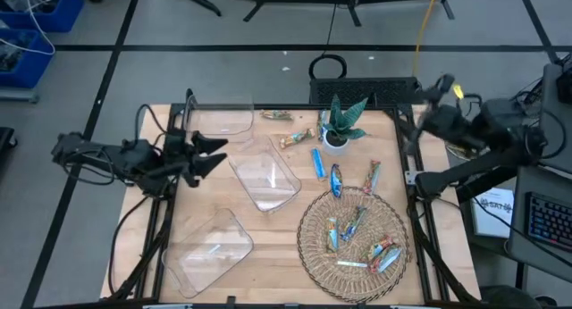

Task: Pick and place Granola Bars by type
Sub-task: Put the blue granola bar into the middle transparent bin

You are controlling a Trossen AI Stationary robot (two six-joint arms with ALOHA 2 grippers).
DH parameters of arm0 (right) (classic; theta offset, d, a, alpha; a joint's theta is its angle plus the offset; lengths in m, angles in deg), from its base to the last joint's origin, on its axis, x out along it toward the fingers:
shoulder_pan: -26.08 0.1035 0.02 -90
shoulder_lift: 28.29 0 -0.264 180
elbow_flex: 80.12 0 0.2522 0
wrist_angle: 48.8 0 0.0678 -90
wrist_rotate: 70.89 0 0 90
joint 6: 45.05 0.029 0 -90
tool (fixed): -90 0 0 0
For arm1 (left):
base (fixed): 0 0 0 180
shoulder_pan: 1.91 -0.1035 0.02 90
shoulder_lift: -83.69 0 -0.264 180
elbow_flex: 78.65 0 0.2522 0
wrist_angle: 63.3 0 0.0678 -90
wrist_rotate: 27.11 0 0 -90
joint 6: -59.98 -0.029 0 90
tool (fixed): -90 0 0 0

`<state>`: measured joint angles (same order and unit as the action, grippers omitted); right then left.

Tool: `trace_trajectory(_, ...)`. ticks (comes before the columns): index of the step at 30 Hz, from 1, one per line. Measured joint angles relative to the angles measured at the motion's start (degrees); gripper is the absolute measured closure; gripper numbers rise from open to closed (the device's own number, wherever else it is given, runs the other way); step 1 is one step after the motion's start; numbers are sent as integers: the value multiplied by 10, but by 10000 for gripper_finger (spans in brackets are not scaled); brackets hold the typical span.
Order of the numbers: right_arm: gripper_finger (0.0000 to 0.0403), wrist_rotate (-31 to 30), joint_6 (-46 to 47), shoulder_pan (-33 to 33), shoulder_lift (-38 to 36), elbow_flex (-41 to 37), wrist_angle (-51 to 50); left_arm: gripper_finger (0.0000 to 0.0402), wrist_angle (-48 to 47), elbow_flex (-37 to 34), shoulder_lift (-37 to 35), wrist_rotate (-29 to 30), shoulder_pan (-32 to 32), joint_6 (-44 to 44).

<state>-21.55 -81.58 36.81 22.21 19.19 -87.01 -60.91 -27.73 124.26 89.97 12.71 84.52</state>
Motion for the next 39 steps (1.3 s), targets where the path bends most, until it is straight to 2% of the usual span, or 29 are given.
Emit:
trace_trajectory(5, 177, -15, -167, -97, 98, 126, -20, 92, 1, 31, 65, -5, 1, 1)
trace_trajectory(9, 177, -27, -196, -217, 167, 174, 1, 92, 2, 32, 94, -16, 1, 23)
trace_trajectory(15, 177, -46, -47, -382, 304, 224, -15, 92, -1, 32, 110, -17, 7, 32)
trace_trajectory(18, 177, -90, 32, -415, 375, 246, -24, 92, -1, 32, 109, -17, 9, 25)
trace_trajectory(24, 177, -93, 187, -441, 473, 251, -50, 92, 0, 32, 109, -17, 9, 36)
trace_trajectory(26, 177, -66, 260, -456, 494, 251, -69, 92, -1, 32, 109, -17, 9, 46)
trace_trajectory(28, 177, -7, 324, -479, 502, 251, -107, 92, -1, 32, 109, -27, 9, 45)
trace_trajectory(31, 177, 104, 333, -521, 502, 251, -144, 92, -2, 32, 109, -66, 9, 29)
trace_trajectory(35, 177, 231, 205, -574, 502, 252, -140, 92, -28, 33, 109, -108, 9, 26)
trace_trajectory(39, 177, 358, 18, -609, 503, 252, -139, 92, -75, 33, 109, -103, 9, 9)
